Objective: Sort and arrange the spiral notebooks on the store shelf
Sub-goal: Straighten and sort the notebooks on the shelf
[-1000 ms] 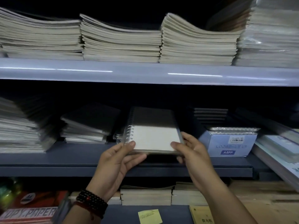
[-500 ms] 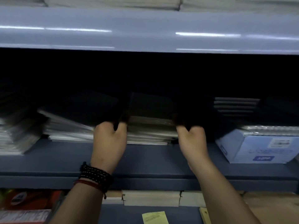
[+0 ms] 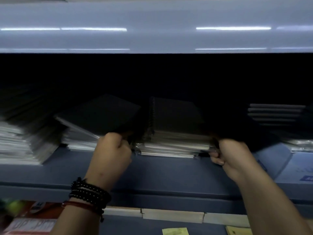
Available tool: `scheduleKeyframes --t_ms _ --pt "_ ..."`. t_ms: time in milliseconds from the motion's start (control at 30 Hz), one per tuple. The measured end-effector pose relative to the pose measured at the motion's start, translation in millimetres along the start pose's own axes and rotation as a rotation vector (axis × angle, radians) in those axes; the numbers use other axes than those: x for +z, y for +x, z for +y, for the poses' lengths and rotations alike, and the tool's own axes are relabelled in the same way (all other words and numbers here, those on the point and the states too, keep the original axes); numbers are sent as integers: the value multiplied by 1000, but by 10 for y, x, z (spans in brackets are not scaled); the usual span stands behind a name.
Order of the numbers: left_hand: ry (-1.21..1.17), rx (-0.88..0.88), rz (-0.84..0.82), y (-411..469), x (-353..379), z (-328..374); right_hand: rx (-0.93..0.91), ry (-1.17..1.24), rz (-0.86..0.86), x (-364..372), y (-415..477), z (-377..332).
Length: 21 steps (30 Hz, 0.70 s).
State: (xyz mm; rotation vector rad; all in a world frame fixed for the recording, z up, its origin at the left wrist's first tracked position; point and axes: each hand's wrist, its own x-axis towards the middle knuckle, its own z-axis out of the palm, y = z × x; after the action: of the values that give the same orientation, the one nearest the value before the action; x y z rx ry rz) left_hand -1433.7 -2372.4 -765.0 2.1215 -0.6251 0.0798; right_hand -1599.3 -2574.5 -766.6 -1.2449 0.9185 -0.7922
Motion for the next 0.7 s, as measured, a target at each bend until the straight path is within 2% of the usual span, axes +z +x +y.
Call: scheduleKeyframes --t_ms 200,333,433,600,700 --pt "-329 -135 -134 -71 47 128 -23 77 53 -121 52 -20" --pt "-463 -188 -230 -100 183 232 -63 63 20 -180 34 -56" --pt "-476 -201 -247 -76 239 272 -97 44 1 -220 22 -83" --pt "-315 -174 -220 -32 313 324 -89 -13 2 -245 32 -68" --pt "-420 -228 -191 -40 373 387 -87 -42 30 -261 51 -55"
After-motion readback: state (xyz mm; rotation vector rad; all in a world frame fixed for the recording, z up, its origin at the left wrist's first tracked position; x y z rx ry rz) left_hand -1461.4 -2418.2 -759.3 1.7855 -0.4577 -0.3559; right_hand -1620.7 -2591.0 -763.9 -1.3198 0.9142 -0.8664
